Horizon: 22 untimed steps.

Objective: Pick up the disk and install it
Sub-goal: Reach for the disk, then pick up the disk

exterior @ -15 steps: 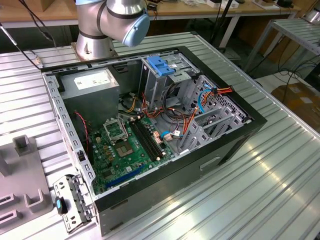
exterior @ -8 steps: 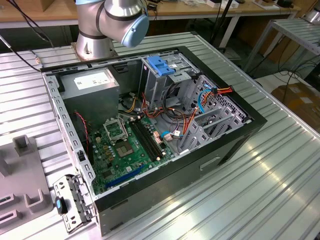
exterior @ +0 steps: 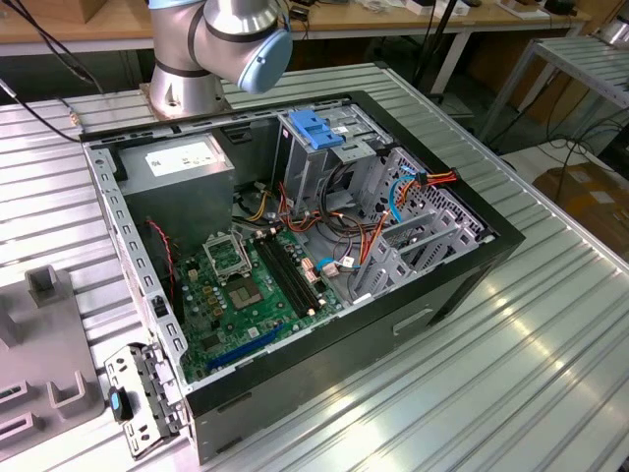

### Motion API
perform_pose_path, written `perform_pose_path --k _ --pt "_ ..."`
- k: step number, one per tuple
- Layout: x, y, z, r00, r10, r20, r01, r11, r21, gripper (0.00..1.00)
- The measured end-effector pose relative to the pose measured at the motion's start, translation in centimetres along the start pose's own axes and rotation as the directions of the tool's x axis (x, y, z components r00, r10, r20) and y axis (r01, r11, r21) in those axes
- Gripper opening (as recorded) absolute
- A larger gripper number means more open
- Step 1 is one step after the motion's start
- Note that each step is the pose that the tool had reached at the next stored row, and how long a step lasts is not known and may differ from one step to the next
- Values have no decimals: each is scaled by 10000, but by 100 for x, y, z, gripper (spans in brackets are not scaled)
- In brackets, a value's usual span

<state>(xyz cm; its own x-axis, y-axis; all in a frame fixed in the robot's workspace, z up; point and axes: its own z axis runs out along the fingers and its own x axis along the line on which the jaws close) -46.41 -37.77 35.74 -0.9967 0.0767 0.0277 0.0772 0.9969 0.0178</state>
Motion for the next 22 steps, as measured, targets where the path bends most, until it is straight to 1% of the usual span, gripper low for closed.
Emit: perform_pose_path --k 10,12,15,17,19,22 --pt "0 0 0 10000 -29 0 29 10000 4 11" --pt "0 0 0 9997 -246 -4 246 9997 10 11" --pt "0 0 0 9980 -638 -11 638 9980 20 11" --pt "0 0 2 9962 -874 -15 874 9962 26 11" --pt "0 0 3 9934 -1148 -21 1148 9934 34 11" --pt "-1 0 5 9854 -1703 -34 1703 9854 48 11"
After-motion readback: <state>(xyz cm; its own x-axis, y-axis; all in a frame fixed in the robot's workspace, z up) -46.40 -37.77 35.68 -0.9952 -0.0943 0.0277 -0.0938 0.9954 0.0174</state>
